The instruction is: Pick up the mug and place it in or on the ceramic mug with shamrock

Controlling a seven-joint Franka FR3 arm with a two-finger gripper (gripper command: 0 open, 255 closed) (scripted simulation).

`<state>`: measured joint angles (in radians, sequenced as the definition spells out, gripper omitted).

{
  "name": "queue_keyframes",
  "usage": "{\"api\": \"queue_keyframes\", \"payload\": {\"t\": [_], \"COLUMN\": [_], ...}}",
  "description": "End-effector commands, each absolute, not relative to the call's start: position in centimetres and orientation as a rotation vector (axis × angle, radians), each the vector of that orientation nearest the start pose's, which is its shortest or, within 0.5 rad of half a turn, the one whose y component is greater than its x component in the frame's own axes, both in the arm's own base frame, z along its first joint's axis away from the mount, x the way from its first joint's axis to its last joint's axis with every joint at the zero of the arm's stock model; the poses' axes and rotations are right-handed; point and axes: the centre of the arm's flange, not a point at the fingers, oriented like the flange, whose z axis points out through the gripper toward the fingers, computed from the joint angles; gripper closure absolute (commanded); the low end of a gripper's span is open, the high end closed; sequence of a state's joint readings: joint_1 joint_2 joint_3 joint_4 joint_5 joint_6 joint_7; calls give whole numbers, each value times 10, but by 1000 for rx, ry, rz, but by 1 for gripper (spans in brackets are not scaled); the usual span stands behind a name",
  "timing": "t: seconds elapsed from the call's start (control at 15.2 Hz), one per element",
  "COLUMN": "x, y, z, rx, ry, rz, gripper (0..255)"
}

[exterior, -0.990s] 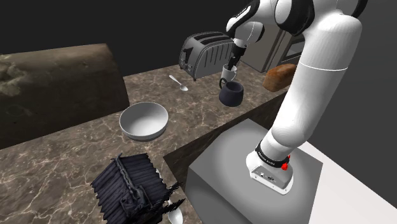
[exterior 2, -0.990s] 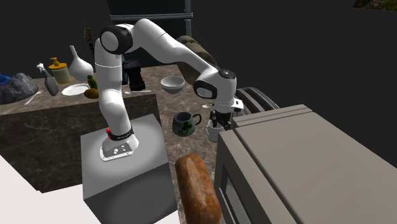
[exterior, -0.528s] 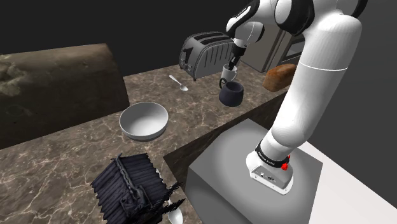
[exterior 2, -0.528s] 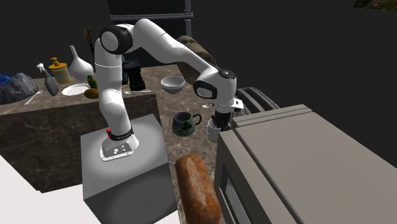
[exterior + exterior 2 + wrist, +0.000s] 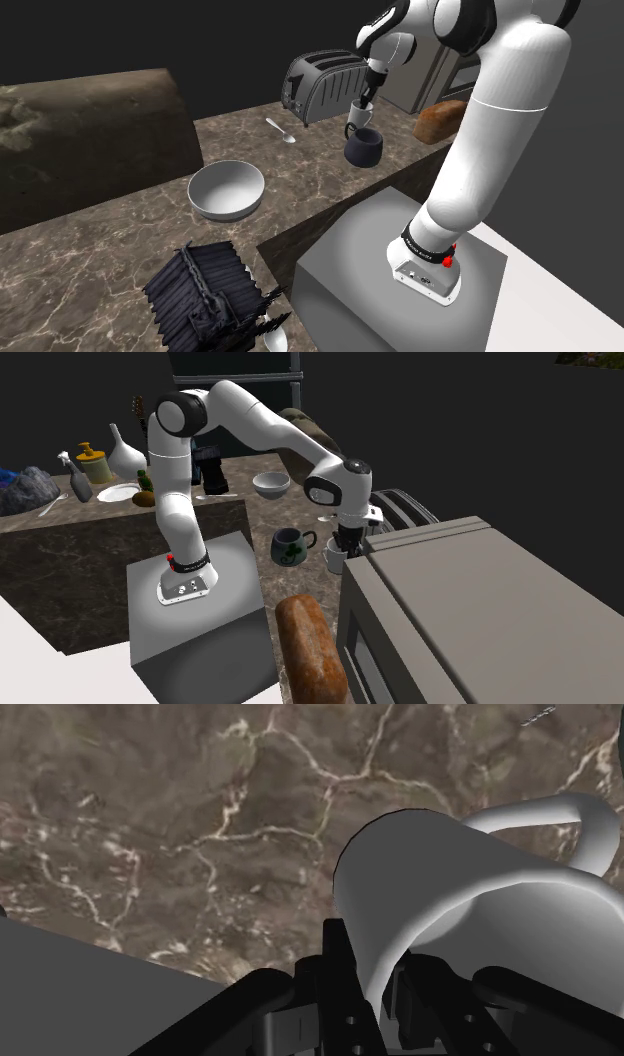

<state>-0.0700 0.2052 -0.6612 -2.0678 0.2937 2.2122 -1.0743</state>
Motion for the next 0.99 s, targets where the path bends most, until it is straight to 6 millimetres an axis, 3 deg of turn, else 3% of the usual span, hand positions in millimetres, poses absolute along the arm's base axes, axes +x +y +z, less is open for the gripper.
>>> {"api": "queue_keyframes", "payload": {"t": [0.0,0.92], "x": [439,439], "y": [-369,-369], "z": [362,436], "rx": [-3054,-3054], "ry": [-267,-267], "rz": [-123,-123], "gripper": [255,255]}}
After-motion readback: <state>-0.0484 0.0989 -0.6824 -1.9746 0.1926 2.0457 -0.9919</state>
